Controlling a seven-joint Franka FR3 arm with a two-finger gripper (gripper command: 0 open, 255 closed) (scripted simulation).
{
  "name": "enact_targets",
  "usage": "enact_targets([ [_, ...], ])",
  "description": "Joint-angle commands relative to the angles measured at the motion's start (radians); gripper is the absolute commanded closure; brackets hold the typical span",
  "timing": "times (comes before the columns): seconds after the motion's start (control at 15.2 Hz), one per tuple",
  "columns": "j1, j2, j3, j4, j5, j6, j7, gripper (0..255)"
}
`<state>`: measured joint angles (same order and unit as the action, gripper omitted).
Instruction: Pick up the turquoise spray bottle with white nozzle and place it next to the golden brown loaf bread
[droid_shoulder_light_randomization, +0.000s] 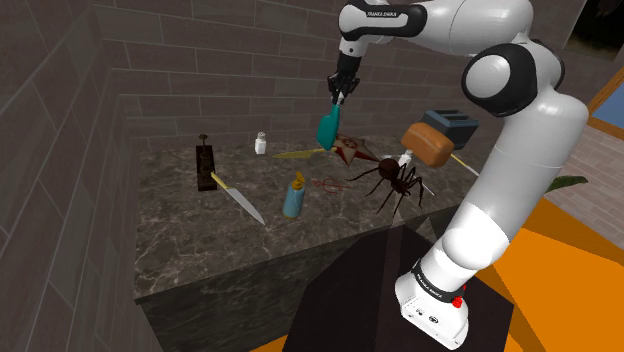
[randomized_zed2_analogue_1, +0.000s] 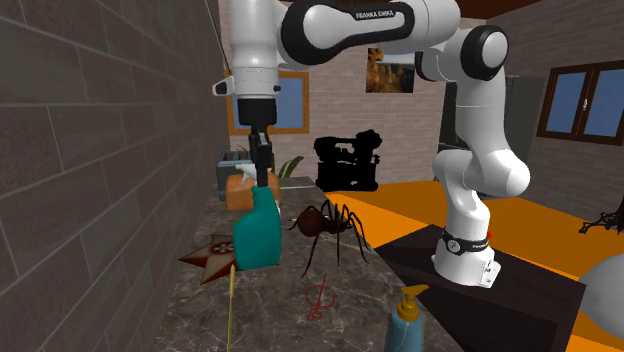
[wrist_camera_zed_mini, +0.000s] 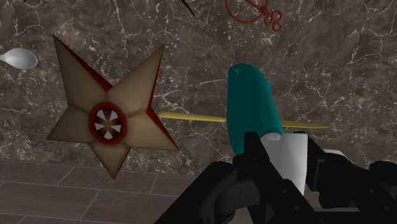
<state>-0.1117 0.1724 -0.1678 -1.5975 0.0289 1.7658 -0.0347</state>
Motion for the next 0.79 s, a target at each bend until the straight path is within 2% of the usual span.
enact_targets([
  [0.0,0.000,0.000,0.000,0.027,0.000,-0.027,0.000,255],
  [0.73,-0.005,0.026,-0.002,0.210,0.004,-0.185,-0.001,255],
])
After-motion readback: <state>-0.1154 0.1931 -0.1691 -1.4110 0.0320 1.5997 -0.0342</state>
